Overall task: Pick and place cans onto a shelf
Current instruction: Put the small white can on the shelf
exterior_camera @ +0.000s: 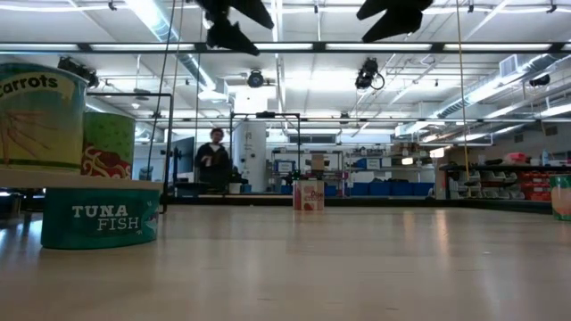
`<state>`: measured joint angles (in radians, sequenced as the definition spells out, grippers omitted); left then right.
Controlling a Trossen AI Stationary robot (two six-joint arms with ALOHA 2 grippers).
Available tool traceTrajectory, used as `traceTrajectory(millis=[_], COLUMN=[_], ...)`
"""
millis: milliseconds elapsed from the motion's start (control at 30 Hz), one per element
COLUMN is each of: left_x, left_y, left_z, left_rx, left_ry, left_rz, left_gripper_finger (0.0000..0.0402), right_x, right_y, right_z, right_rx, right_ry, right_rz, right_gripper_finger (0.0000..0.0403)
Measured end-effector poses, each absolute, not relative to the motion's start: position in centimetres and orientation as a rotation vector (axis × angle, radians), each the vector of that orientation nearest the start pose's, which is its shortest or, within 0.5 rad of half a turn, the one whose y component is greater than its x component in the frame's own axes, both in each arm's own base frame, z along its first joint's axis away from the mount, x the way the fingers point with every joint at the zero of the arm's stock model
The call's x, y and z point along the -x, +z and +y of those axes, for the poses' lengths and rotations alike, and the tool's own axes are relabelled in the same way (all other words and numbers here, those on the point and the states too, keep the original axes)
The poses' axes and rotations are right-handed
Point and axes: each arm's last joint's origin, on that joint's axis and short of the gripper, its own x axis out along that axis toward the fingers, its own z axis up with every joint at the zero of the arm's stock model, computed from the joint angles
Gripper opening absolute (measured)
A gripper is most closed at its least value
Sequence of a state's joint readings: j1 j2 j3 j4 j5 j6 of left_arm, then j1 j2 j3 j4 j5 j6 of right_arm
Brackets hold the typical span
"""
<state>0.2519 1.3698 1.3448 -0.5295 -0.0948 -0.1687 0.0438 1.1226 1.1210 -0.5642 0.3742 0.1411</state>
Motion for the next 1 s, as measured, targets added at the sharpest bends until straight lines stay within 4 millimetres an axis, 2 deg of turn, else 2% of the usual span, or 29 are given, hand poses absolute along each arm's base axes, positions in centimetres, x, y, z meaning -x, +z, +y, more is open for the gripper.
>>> traceTrajectory(millis=[67, 133, 333, 400, 600, 767, 1000], left_x=[-29.6, -30.4, -32.3, -33.3, -36.5, -38.5, -39.5], left_y=[36.7, 35.9, 31.4, 29.6, 25.8, 23.2, 20.1], left_z=[9.4, 11.1, 15.5, 16.2, 17.1, 18.1, 19.8], left_rx=[0.184, 0.191, 0.277, 0.268, 0.241, 0.121, 0.164], left_ry=[0.415, 0.458, 0.571, 0.567, 0.485, 0.447, 0.503], left_rz=[0.516, 0.540, 0.635, 0.678, 0.665, 0.636, 0.630], left_gripper_finger=[0.0389, 0.0389, 0.0389, 0.0389, 0.0389, 0.0389, 0.0391], right_x=[-22.5, -22.1, -21.0, -20.7, -20.3, -20.1, -20.0], right_y=[35.5, 35.7, 35.9, 36.0, 36.0, 36.0, 35.9], right_z=[-1.1, -2.2, -4.8, -5.5, -7.1, -7.7, -7.7], right_rx=[-0.012, -0.012, -0.044, -0.033, 0.004, -0.006, -0.009], right_ry=[-0.358, -0.373, -0.482, -0.503, -0.561, -0.582, -0.561], right_rz=[0.517, 0.515, 0.524, 0.526, 0.541, 0.544, 0.550], right_gripper_finger=[0.0387, 0.0387, 0.0378, 0.0375, 0.0373, 0.0372, 0.0390])
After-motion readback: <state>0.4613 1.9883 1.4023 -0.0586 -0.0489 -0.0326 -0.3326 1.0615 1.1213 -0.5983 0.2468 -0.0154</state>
